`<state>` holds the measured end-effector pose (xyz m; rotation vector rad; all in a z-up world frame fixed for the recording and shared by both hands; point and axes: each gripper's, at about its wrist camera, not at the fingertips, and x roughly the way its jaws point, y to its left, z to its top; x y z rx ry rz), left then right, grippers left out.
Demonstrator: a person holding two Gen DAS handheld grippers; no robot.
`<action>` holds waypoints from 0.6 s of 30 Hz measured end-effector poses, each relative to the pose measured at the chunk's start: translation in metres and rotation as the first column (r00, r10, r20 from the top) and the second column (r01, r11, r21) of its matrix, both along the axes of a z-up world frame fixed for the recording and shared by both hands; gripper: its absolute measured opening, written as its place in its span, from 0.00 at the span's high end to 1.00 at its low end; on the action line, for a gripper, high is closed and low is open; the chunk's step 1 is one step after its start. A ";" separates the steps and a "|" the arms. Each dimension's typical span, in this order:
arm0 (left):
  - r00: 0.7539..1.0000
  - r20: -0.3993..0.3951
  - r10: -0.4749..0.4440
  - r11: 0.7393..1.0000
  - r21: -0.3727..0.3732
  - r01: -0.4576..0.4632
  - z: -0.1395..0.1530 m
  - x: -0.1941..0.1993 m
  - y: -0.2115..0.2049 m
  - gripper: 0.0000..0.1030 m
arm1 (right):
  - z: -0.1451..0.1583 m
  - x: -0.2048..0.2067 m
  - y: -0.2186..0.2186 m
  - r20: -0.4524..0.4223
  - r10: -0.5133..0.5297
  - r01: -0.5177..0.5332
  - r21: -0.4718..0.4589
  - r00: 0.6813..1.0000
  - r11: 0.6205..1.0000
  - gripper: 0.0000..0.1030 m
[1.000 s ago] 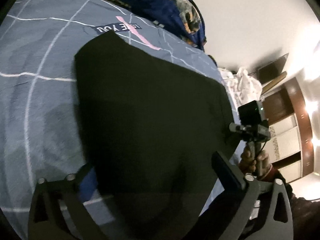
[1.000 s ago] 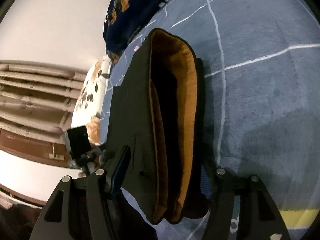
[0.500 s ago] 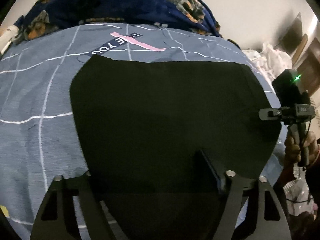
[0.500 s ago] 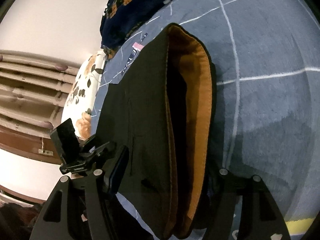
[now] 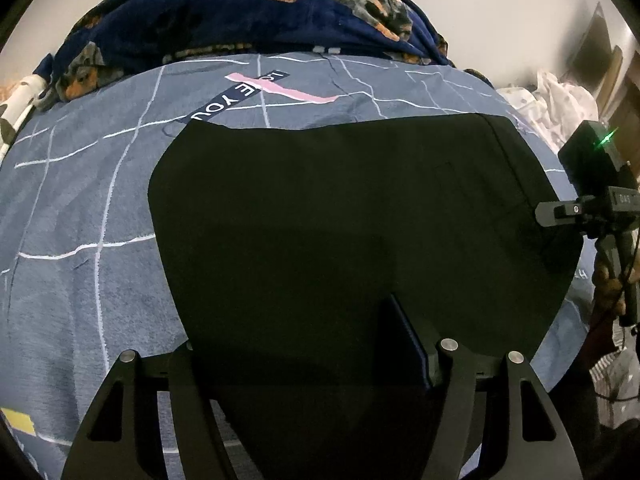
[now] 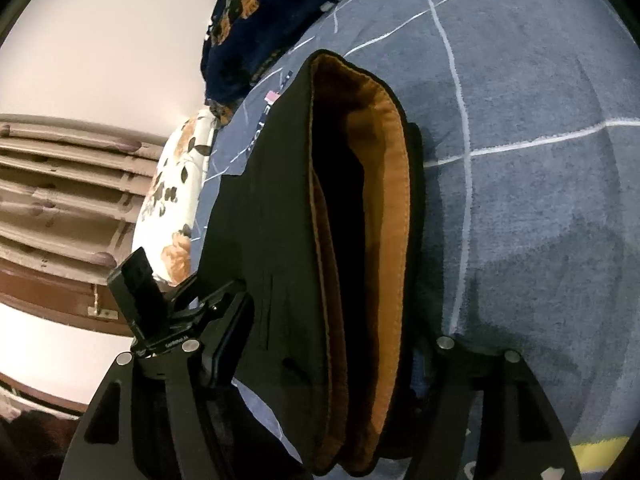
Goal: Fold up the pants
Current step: 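Keep holding the folded edge with the right gripper while the left gripper withdraws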
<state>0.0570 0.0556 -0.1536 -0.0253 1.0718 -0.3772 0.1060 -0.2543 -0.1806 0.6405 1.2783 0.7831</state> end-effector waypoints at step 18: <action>0.997 0.077 0.004 0.997 0.078 -0.010 0.014 0.000 -0.005 0.67 | -0.006 -0.012 -0.004 -0.049 -0.060 0.062 0.050 0.997 0.997 0.69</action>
